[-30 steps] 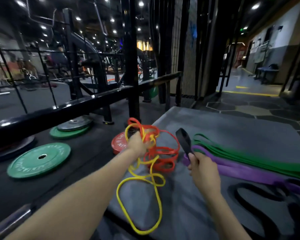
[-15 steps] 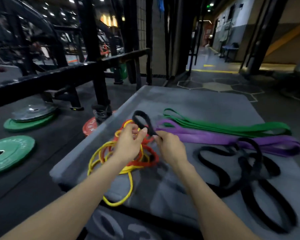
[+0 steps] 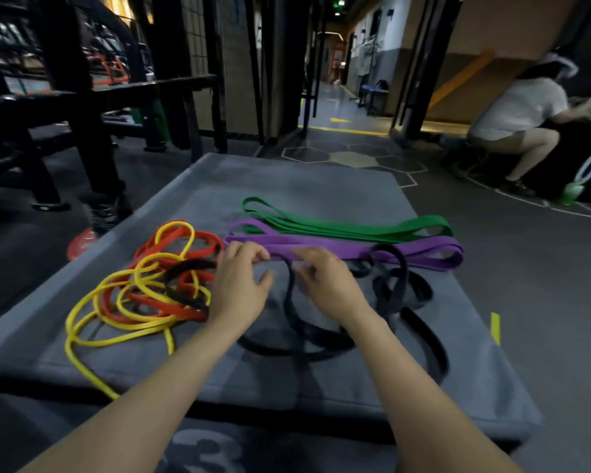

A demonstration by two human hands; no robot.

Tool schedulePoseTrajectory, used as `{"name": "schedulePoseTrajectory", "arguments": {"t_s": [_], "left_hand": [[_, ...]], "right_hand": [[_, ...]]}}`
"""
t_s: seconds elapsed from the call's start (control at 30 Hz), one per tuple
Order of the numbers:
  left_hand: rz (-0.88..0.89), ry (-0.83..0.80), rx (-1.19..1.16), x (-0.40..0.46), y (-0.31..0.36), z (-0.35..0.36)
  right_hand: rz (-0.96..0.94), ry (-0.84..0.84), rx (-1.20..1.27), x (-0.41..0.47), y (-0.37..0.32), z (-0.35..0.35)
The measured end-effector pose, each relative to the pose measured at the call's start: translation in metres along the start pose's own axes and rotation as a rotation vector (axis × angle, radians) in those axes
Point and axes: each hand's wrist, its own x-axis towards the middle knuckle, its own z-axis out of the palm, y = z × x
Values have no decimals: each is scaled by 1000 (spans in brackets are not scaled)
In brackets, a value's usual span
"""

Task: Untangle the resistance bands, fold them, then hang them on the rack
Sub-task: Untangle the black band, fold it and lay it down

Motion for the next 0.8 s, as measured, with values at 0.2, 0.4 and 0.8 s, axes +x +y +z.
{"name": "schedulePoseTrajectory", "arguments": {"t_s": [0.2,0.4,0.8], "left_hand": [[136,-329,-184,-14,38,55],[202,-558,-69,-24,50,81],[92,-538,289,24,44,116]], "right_hand": [[392,320,-106,-32,75,-50],[516,271,-82,-49,115,-54],[472,247,-183,-25,120,-43]]}}
